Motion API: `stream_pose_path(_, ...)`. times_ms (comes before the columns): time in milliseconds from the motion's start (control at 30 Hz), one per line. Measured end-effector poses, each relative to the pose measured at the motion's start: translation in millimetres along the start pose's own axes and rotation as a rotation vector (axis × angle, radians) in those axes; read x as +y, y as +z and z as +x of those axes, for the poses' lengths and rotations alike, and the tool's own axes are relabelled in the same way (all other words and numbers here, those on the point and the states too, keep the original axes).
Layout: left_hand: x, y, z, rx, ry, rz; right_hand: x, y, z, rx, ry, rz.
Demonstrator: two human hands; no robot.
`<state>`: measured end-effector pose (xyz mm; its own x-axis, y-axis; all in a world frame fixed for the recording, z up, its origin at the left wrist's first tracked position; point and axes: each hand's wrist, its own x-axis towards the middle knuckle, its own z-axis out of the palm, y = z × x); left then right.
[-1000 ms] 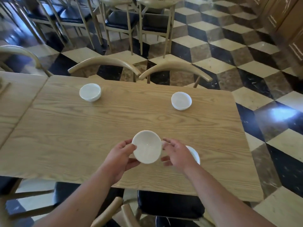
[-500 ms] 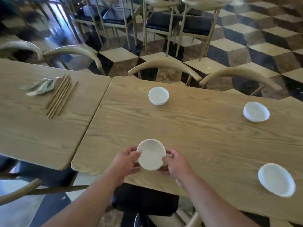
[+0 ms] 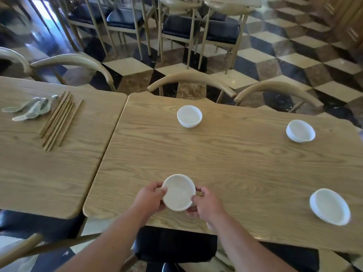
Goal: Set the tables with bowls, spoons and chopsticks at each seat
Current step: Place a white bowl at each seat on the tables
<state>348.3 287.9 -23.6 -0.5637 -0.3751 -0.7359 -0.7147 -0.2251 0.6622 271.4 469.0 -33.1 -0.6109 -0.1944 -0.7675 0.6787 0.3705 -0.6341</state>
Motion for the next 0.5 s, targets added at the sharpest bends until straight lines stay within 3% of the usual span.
stream_pose_path(500,-7.1,9.3,-7.1,-0.058,-0.015,0.2,15.3,5.9,-7.4,0.011,0.046,0.1)
